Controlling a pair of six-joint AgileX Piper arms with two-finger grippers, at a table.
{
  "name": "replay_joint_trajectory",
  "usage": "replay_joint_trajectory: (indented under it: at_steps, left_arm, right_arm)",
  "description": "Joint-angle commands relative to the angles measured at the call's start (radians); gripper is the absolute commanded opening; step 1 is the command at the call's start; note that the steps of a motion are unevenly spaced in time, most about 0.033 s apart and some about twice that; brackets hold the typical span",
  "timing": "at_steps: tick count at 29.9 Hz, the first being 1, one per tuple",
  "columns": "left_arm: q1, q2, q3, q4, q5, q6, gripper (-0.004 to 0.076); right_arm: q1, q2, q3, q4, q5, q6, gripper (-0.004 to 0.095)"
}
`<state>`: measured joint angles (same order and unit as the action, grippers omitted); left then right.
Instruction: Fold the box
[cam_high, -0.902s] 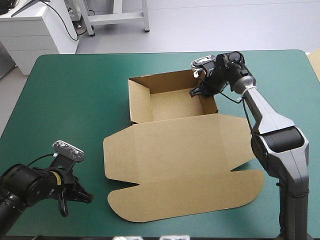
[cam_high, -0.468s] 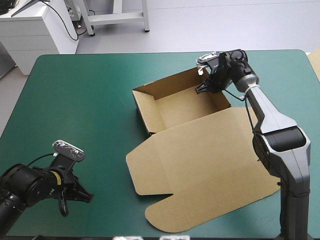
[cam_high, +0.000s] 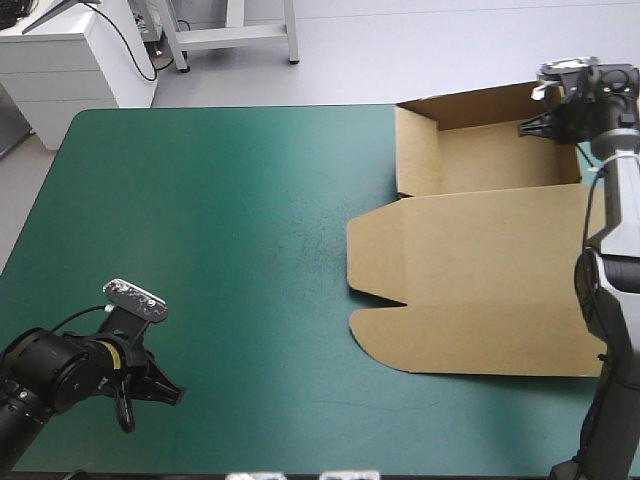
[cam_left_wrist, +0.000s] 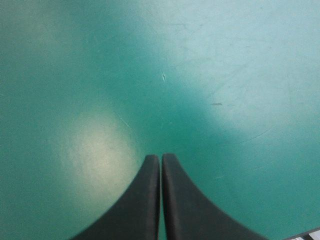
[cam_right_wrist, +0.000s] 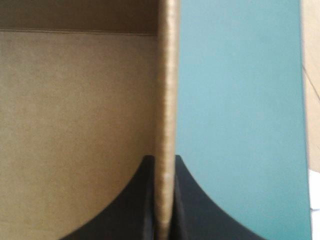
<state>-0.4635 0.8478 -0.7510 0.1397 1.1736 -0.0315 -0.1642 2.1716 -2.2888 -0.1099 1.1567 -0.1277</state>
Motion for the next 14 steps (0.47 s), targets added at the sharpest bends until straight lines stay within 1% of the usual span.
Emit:
replay_joint_trajectory:
  at_steps: [1, 7, 14]
  left_arm:
    - [-0.007, -0.008, -0.022, 0.031, -0.029, -0.009, -0.0008]
    - [-0.007, -0.008, -0.022, 0.05, -0.031, -0.009, -0.0008]
    - [-0.007, -0.008, -0.022, 0.066, -0.036, -0.009, -0.0008]
  right_arm:
    - [-0.087, -0.071, -0.037, -0.013, -0.013, 0.016, -0.0021]
    - [-0.214, -0.069, -0.037, -0.013, -0.008, 0.016, -0.0021]
    - [-0.315, -0.069, -0.037, -0.029, -0.002, 0.024, -0.0019]
